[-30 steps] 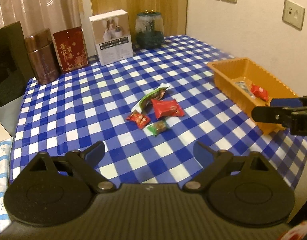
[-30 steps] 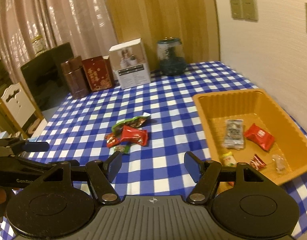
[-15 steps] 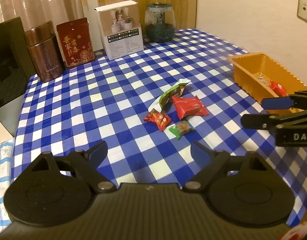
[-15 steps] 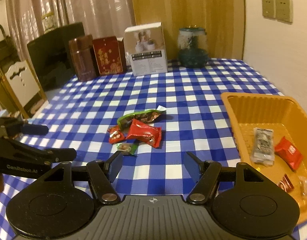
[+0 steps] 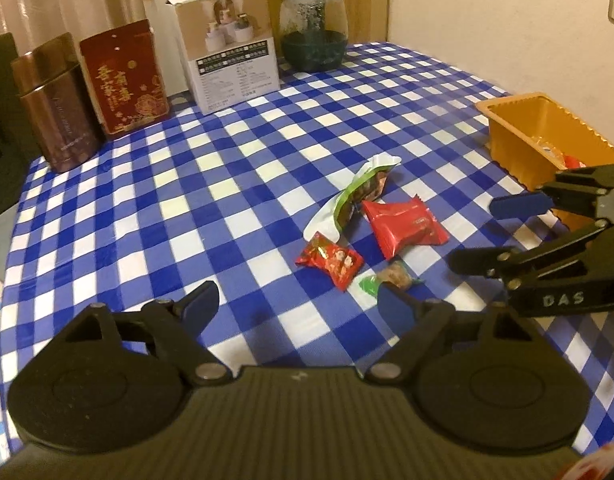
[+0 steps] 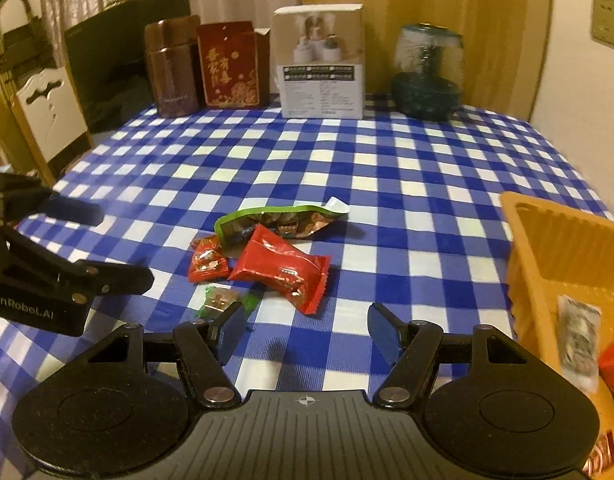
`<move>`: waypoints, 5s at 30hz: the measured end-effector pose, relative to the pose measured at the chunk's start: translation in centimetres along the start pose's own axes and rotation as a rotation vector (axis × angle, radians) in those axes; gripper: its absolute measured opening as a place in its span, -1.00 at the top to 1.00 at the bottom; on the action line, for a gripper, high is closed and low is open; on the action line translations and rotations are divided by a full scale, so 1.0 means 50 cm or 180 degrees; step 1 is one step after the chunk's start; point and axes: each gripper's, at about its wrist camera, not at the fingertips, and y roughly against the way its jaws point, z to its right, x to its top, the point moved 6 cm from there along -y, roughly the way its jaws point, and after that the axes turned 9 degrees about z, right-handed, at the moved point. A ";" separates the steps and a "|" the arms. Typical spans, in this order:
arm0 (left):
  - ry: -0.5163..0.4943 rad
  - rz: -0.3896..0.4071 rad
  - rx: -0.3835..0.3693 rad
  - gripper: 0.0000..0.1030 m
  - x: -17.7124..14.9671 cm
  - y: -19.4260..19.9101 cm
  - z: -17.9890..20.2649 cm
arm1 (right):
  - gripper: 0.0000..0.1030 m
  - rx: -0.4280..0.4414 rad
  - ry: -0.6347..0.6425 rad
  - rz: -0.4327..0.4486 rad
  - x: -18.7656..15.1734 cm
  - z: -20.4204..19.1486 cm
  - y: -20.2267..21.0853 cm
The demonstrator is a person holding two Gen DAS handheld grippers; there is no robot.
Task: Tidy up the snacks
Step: 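Move both open tools back toward the remaining snacks, then grasp the long red packet with the right tool, then carry the red packet to the tray while the left tool grasps the red candy, then open the right tool and the left tool to drop both red snacks into the tray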
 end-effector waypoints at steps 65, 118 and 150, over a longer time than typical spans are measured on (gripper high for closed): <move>0.0457 -0.0150 0.0124 0.52 -0.029 -0.068 0.007 | 0.40 -0.0132 -0.0215 -0.0113 0.013 0.028 0.013; -0.0024 0.0170 -0.0529 0.52 0.056 0.240 0.370 | 0.40 -0.0726 -0.0940 0.0136 -0.084 0.092 0.446; -0.0201 0.0181 -0.1015 0.52 0.166 0.053 0.579 | 0.40 -0.1213 -0.1084 0.0191 -0.060 0.367 0.445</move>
